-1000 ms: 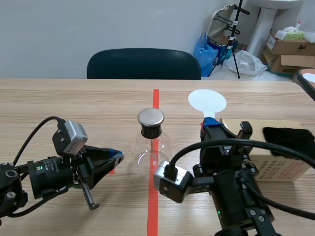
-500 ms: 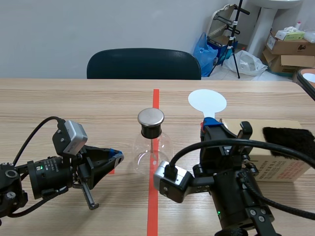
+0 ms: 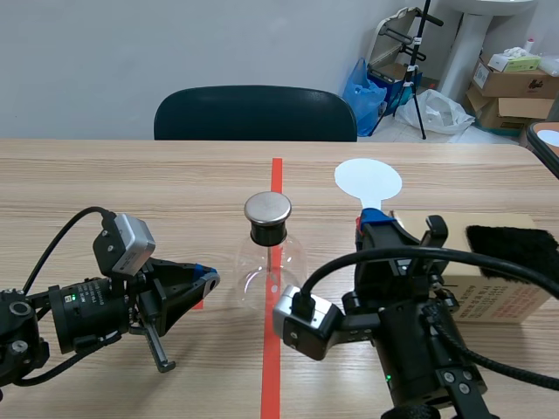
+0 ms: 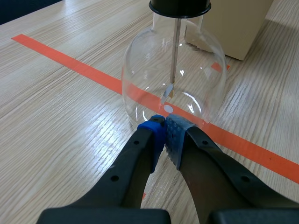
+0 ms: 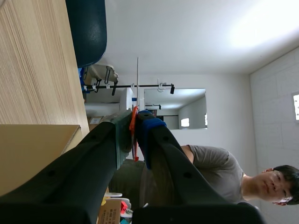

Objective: Do the electroscope experiment

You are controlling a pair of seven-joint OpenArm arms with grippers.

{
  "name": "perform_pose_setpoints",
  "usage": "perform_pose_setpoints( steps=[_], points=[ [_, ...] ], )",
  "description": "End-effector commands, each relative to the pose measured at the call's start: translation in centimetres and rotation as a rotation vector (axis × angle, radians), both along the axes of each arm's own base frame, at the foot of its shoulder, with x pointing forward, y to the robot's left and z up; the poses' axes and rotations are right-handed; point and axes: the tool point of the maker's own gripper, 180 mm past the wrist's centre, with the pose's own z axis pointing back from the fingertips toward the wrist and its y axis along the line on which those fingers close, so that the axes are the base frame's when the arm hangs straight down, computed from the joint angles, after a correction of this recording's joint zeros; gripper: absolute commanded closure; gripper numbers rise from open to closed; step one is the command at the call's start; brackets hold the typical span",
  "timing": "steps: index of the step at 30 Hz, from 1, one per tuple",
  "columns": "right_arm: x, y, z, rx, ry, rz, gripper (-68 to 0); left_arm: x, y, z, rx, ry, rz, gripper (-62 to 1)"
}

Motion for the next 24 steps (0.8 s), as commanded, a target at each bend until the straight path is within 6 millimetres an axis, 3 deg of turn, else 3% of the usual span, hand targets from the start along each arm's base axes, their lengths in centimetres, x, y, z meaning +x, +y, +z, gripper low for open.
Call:
perform_pose_setpoints(
  steps=[1, 15, 24],
  points=[
    [0.3, 0.2, 0.8, -0.002, -0.031, 0.023, -1.7, 0.3, -0.5, 1.1, -0.033, -0.026, -0.005, -3.2],
    [-2.0, 5.4, 0.6, -0.034, -0.035, 0.341, -1.7, 0.3, -0.5, 1.1, -0.033, -0.026, -0.005, -3.2],
    [-2.9, 6.7, 0.5, -0.044, -0.036, 0.432, -1.7, 0.3, -0.5, 1.1, -0.033, -0.026, -0.005, -3.2]
  ],
)
